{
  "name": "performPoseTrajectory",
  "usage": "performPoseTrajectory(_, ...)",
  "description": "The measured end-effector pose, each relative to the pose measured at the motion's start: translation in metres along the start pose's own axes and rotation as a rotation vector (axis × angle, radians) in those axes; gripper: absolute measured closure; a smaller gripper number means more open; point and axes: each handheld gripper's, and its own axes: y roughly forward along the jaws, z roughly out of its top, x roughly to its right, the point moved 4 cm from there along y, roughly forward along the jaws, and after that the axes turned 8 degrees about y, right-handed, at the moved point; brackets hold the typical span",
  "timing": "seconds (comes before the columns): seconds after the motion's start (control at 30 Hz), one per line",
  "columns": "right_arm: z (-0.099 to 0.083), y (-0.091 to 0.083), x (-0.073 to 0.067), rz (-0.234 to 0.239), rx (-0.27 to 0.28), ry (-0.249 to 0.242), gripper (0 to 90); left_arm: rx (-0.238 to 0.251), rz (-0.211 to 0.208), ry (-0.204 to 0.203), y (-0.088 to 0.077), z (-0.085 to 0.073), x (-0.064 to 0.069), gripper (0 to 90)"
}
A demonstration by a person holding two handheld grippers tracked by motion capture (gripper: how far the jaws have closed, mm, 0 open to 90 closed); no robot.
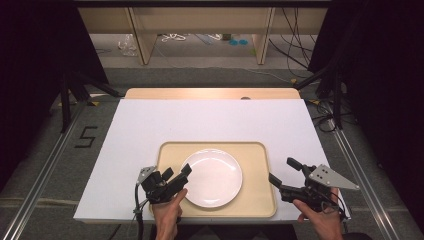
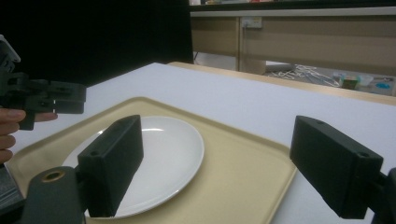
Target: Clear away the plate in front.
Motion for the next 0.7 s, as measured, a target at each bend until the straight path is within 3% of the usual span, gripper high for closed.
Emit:
performPoseTrajectory(0.07,0.0,0.0,0.0,0.0,-0.009,0.003,18.2,0.007,-0.004,0.017,-0.001,0.001,0.001,18.6)
performPoseTrajectory(0.13,0.0,0.0,0.0,0.001,-0.003,0.002,18.1,0.014,-0.022,0.069,-0.003,0.005,0.004,16.5)
performPoseTrajectory(0.27,-0.001,0.0,0.0,-0.004,-0.014,-0.003,17.6,0.023,-0.055,0.11,-0.005,0.008,0.008,15.1)
performPoseTrajectory(0.5,-0.001,0.0,0.0,-0.003,-0.025,0.001,16.9,0.047,-0.067,0.205,-0.01,0.011,0.013,15.0)
performPoseTrajectory(0.7,-0.001,0.001,-0.001,0.002,-0.014,0.003,16.7,0.066,-0.089,0.249,-0.014,0.012,0.014,15.0)
